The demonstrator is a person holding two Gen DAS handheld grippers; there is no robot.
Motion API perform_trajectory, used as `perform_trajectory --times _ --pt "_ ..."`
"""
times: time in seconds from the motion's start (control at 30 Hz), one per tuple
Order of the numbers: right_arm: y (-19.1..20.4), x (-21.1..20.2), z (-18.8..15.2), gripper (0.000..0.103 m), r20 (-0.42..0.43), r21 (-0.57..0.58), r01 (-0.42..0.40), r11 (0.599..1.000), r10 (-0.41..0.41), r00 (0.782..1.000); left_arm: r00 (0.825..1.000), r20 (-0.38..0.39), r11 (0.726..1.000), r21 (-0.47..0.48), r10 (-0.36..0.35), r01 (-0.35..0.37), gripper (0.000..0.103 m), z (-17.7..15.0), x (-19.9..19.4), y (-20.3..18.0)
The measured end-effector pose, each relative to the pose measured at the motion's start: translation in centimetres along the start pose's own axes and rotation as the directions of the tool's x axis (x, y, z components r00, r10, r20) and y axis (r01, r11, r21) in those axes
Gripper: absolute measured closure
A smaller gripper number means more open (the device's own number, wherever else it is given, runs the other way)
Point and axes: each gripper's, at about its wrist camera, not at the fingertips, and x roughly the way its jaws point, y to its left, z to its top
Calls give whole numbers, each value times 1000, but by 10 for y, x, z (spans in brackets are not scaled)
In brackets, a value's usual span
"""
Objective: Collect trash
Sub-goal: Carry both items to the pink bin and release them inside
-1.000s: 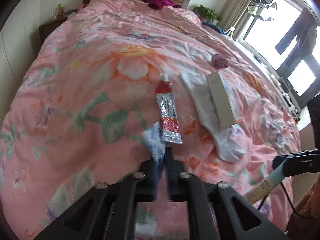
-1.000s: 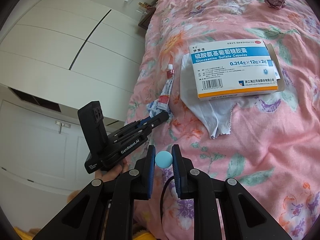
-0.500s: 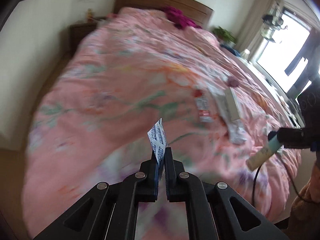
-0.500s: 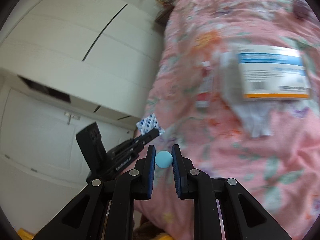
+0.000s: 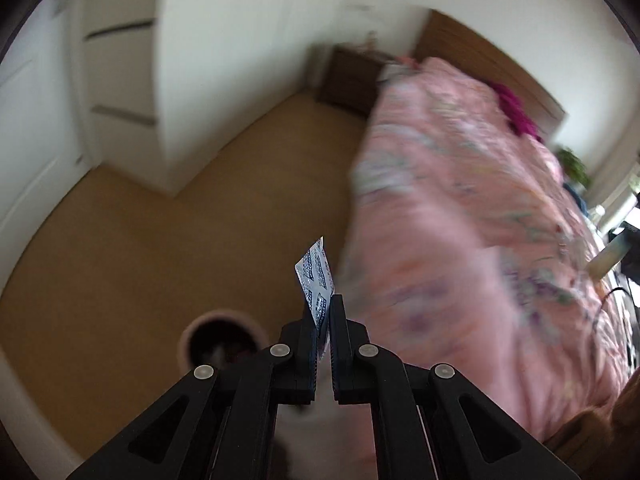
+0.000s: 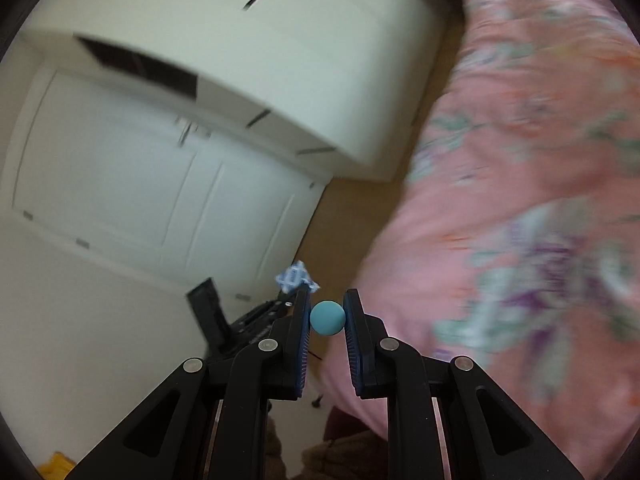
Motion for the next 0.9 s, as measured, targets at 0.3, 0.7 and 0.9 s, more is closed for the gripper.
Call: perform_trajectory --times 0.3,0.7,0.9 --pt "46 144 2 85 -187 -42 -25 999 17 982 985 -168 992 -110 36 -55 98 -50 65 96" --pt "21 206 21 85 -215 -3 69 998 -68 974 942 -324 988 -94 86 -122 56 -60 187 128" --pt "13 232 26 85 -248 -7 99 995 -97 964 946 -312 986 -109 87 -126 9 -73 190 139"
